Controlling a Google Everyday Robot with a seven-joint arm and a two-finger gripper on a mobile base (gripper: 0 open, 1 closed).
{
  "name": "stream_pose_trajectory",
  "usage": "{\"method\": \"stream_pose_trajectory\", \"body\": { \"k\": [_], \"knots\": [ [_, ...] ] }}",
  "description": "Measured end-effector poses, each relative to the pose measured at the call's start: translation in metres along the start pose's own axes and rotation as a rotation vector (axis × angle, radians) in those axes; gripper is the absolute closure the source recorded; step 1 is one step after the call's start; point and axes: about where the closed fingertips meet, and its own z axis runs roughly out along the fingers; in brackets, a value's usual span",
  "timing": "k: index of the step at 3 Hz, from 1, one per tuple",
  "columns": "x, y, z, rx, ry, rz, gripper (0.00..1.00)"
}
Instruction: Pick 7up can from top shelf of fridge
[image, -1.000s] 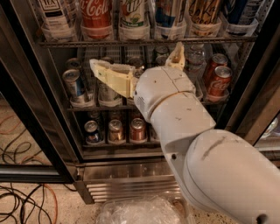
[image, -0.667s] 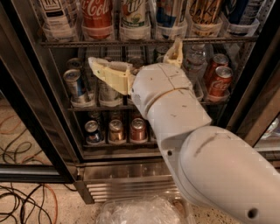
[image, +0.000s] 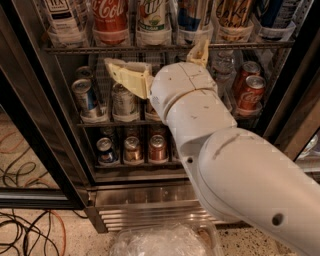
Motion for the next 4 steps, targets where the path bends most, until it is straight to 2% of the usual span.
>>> {"method": "stream_pose_trajectory", "body": {
  "k": [2,3,4],
  "knots": [
    [0.008,-0.009,0.024,0.023,0.000,0.010,0.00],
    [0.009,-0.004,0.049,0.010,-0.028,0.007,0.00],
    [0.009,-0.004,0.049,0.010,-0.028,0.007,0.00]
  ]
}}
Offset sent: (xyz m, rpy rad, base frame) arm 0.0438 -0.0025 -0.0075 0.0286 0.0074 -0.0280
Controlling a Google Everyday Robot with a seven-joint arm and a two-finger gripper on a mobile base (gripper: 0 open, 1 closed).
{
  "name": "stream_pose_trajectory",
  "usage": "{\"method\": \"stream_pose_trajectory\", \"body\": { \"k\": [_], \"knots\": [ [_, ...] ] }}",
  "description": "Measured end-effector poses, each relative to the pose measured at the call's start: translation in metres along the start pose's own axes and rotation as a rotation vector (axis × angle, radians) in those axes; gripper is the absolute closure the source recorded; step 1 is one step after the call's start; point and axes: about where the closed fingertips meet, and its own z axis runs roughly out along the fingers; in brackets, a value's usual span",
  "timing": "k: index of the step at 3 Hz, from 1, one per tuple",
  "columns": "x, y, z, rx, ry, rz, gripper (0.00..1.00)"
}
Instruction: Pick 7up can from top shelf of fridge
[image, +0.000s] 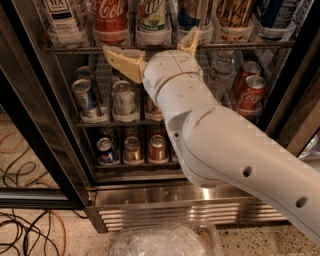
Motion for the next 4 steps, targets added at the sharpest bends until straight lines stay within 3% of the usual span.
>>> {"method": "stream_pose_trajectory", "body": {
  "k": [1,2,3,4],
  "knots": [
    [0.0000,0.0000,0.0000,0.000,0.000,0.000,0.19],
    [0.0000,0.0000,0.0000,0.000,0.000,0.000,0.18],
    [0.0000,0.0001,0.0000,0.000,0.000,0.000,0.34],
    [-0.0006,0.0002,0.0050,-0.006,0.000,0.003,0.22]
  ]
}}
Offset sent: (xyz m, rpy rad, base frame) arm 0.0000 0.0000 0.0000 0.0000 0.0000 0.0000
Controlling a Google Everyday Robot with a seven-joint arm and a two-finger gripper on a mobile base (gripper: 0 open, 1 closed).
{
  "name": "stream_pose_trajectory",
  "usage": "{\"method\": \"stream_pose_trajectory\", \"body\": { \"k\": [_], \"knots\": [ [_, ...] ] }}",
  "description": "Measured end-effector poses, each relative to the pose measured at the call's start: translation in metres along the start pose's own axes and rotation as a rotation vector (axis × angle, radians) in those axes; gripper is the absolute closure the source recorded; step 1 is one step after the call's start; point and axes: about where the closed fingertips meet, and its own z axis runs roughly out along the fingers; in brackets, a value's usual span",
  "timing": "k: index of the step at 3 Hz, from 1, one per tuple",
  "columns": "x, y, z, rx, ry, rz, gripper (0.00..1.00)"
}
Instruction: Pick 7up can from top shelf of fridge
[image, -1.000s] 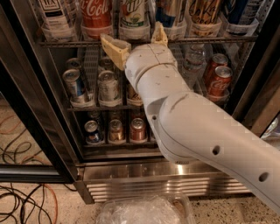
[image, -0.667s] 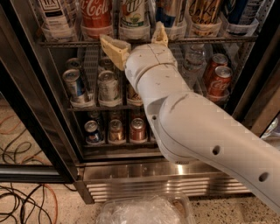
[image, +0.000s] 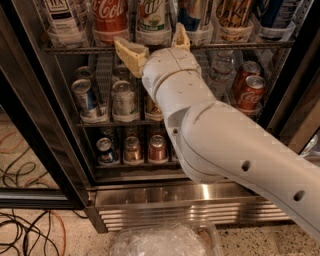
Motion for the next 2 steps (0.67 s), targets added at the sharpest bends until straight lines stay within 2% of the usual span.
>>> {"method": "stream_pose_trajectory", "body": {
  "k": [2],
  "knots": [
    [0.0023,-0.0120,0.0163,0.024,-0.009,0.002,0.25]
  ]
}}
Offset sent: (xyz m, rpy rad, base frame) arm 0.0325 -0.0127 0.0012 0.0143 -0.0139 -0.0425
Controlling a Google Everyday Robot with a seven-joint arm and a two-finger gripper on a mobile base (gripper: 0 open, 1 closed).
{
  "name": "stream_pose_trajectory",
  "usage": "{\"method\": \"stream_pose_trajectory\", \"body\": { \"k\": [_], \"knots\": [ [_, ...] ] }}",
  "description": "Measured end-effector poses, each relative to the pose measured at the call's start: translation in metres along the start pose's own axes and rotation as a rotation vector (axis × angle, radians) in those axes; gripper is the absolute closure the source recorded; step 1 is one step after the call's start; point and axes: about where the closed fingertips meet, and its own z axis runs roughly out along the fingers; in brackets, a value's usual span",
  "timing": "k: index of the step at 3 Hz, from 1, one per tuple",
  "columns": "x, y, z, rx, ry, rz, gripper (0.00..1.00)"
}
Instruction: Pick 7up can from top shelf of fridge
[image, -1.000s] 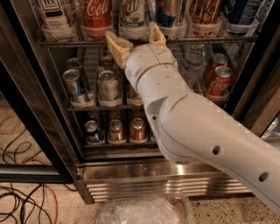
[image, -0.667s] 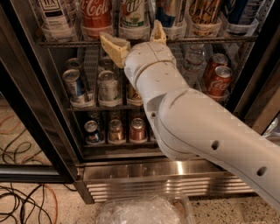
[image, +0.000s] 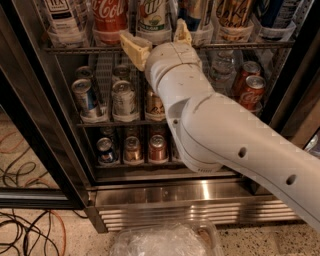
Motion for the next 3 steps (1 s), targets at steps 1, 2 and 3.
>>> {"method": "stream_pose_trajectory", "body": {
  "k": [1,2,3],
  "knots": [
    [0.001,-0.006,0.008,0.017,-0.009,-0.003,0.24],
    [0.002,-0.011,0.046,0.012,-0.034,-0.018,0.30],
    [0.004,-0.012,0.051,0.017,-0.031,-0.013,0.31]
  ]
}}
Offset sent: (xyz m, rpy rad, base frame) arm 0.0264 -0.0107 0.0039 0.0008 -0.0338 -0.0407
